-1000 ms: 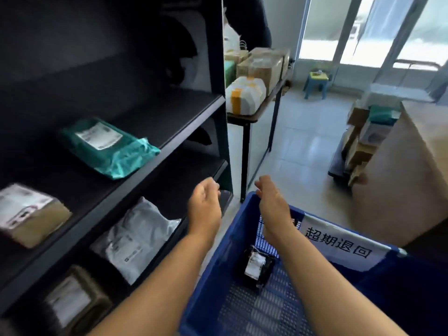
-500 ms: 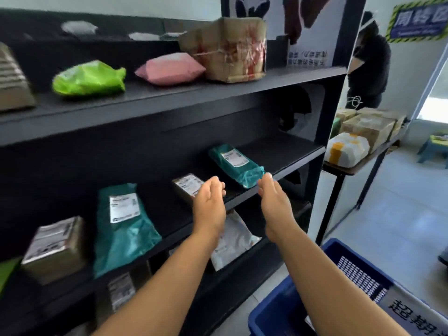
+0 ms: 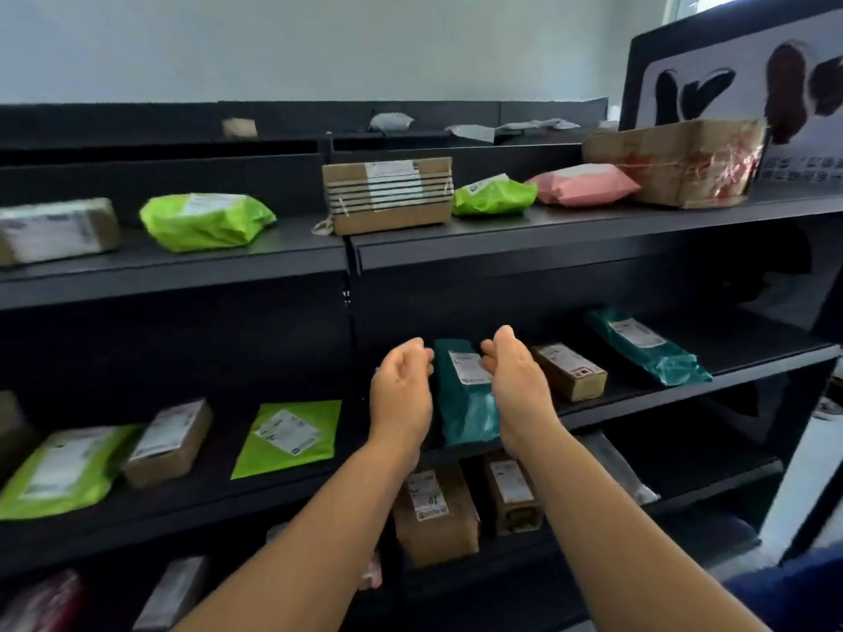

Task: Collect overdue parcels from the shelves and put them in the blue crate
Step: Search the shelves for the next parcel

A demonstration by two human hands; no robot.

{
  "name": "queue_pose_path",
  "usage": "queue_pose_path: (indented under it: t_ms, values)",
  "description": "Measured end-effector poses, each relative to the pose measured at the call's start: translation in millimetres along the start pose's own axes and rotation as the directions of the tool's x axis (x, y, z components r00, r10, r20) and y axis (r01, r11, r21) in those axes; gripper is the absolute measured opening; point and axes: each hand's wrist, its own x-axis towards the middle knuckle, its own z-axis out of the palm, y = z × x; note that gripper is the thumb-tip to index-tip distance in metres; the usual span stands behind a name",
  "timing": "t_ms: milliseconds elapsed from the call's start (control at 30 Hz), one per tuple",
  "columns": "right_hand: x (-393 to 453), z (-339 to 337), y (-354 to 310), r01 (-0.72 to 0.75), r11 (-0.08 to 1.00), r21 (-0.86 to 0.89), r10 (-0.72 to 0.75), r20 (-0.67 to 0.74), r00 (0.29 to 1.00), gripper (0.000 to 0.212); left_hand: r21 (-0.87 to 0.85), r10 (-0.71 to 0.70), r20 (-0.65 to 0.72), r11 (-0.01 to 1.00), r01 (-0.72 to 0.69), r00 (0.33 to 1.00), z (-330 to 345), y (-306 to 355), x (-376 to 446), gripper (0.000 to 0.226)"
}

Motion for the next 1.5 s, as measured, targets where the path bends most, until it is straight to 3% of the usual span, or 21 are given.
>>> queue_pose_path:
  t_ms: [233, 367, 500, 700, 800, 900, 1267, 1500]
  values:
    - [-49.0, 93.6, -15.2, 0.057, 0.998, -0.022, -0.053, 0.139, 0.989, 0.047, 0.017, 0.067, -0.118, 0.998, -0.065, 0.991, -107.3, 36.5, -13.9, 0.015]
    - [-72.7, 137.3, -27.3, 0.090, 0.996, -0.011, -0.086, 0.209, 0.974, 0.027, 0.044, 0.109, -0.192, 0.994, -0.102, 0.975, -157.2, 54.2, -18.5, 0.015]
    - [-94.2, 176.3, -43.7, 0.121, 0.992, -0.030, -0.109, 0.261, 0.959, 0.046, 0.048, 0.142, -0.261, 0.990, -0.134, 0.955, -197.1, 70.5, -19.1, 0.016]
    - [-100.9, 231.6, -62.0, 0.195, 0.981, 0.004, -0.184, 0.355, 0.917, 0.049, 0.059, 0.185, -0.343, 0.983, -0.176, 0.921, -241.9, 97.1, -3.8, 0.020]
    - [-99.2, 260.8, -69.2, 0.204, 0.979, 0.022, -0.194, 0.422, 0.886, 0.047, 0.073, 0.214, -0.400, 0.977, -0.202, 0.891, -265.4, 106.6, 10.0, 0.018]
    - [-95.2, 294.7, -76.9, 0.222, 0.973, 0.069, -0.228, 0.476, 0.849, 0.031, 0.099, 0.250, -0.453, 0.968, -0.231, 0.856, -290.6, 116.7, 25.1, 0.018]
    - [-73.6, 430.2, -110.7, 0.263, 0.949, 0.172, -0.310, 0.658, 0.686, 0.044, 0.246, 0.355, -0.632, 0.935, -0.256, 0.689, -390.0, 153.0, 103.2, 0.022]
    - [-66.9, 498.7, -116.5, 0.293, 0.943, 0.156, -0.314, 0.707, 0.634, 0.026, 0.323, 0.376, -0.698, 0.925, -0.200, 0.610, -454.9, 154.8, 128.9, 0.017]
